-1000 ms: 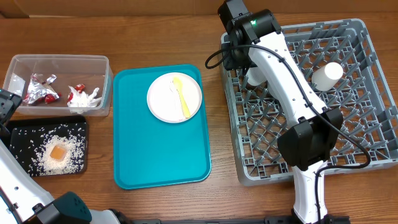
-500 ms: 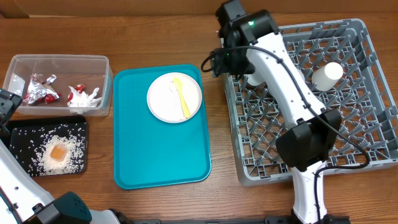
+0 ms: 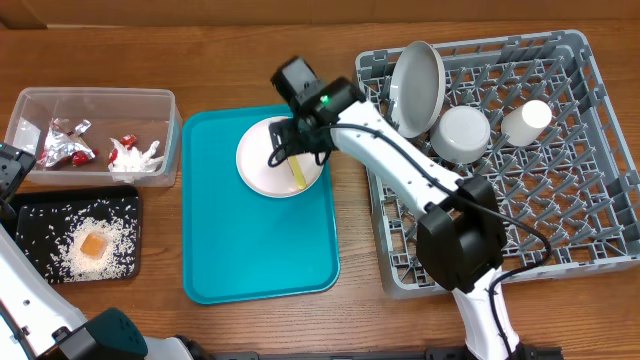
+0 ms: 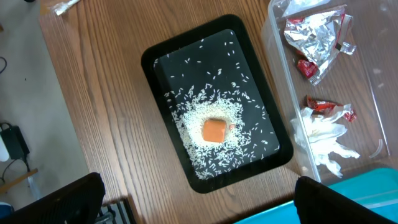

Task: Sort waste into correct bins and load items into the dishwasher rack
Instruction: 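Return the right gripper to the plate and grasp the yellow spoon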

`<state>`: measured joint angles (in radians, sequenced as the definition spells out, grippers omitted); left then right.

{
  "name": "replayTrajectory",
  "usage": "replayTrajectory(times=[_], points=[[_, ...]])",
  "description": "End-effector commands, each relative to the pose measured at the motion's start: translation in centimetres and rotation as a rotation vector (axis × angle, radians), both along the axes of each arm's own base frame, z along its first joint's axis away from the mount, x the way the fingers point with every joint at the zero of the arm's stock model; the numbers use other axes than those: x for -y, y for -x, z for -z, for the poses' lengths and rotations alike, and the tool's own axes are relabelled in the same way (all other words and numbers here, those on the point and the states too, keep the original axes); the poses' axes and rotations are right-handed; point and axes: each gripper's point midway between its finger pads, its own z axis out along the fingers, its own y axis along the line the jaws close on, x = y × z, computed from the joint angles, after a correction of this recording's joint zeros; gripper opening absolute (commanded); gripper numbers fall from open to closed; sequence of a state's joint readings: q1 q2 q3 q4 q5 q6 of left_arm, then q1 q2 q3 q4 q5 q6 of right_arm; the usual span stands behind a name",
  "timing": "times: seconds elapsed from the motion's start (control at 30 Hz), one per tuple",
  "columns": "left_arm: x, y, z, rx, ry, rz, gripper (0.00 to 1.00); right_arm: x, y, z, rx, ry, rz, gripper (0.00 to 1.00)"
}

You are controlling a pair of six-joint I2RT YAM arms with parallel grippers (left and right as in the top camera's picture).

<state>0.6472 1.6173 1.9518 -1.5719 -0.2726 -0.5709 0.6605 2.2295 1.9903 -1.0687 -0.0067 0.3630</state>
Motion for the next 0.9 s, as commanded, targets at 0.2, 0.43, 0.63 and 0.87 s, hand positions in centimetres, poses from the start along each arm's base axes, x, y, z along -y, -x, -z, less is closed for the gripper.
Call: replayTrajectory(times=[0.2,0.43,0.63,0.87], points=[[0.1,0.1,-0.3,0.014,-0.001,-0.011,1.00,0.6,0.7,4.4,-0.020,0.037,0.034,0.79],[0.1,0.1,-0.3,0.015,-0.001,-0.011,1.00,-1.1,1.2,5.1,-0.009,0.022,0.018,0.76],[0.1,0.1,-0.3,0.015,-0.001,-0.011,1.00,-1.2,1.2,7.7,-0.036,0.043,0.023,0.76],[0.1,0.1,-0.3,0.015,-0.001,-0.011,1.00,-1.3,0.8,8.0,-0.020,0.044,0.022,0.75]])
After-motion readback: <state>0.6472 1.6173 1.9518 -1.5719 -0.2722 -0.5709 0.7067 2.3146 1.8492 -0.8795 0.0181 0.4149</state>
